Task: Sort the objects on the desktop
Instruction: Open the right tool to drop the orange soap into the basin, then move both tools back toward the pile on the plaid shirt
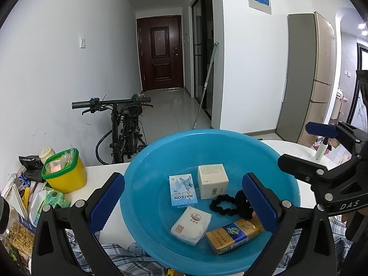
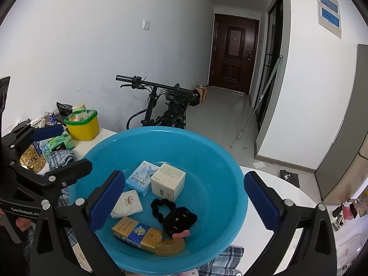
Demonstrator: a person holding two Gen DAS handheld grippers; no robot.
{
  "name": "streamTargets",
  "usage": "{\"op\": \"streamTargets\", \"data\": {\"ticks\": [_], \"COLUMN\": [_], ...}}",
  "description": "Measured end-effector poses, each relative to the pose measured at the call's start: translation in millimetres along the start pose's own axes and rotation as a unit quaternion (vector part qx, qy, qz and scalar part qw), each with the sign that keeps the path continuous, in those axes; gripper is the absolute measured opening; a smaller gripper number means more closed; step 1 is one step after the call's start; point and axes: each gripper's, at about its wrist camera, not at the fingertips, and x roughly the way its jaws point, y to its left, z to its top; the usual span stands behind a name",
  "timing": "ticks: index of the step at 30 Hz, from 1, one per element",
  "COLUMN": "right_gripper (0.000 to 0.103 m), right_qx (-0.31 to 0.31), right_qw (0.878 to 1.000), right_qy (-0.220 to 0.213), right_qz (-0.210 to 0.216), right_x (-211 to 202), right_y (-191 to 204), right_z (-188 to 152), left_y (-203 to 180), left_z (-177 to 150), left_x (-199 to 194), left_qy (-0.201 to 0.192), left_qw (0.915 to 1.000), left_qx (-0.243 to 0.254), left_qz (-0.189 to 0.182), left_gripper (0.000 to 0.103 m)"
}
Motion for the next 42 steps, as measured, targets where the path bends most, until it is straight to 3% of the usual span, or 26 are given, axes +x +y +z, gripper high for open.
{"op": "streamTargets", "data": {"ticks": [15,26,31,37,42], "right_gripper": [0.103,0.103,0.103,0.103,0.103], "right_qx": [0.027,0.05,0.049,0.023,-0.013], "right_qw": [1.0,0.998,0.998,1.0,1.0], "right_qy": [-0.003,-0.01,-0.006,-0.011,-0.003], "right_qz": [0.005,0.024,0.028,0.013,0.003], "right_x": [-2,-5,-2,-8,-4], "right_y": [-17,-29,-25,-8,15], "right_z": [-1,-1,-1,3,4], "left_y": [-13,-24,-9,3,3], "left_z": [-1,-30,-49,-74,-93], "left_x": [-3,-23,-36,-50,-76], "left_qy": [-0.002,0.002,0.007,0.021,0.012], "left_qw": [0.9998,0.9984,0.9989,0.9996,0.9989], "left_qx": [0.016,0.039,0.02,-0.011,-0.036], "left_qz": [0.009,0.04,0.043,0.018,0.03], "left_gripper": [0.103,0.103,0.103,0.103,0.103]}}
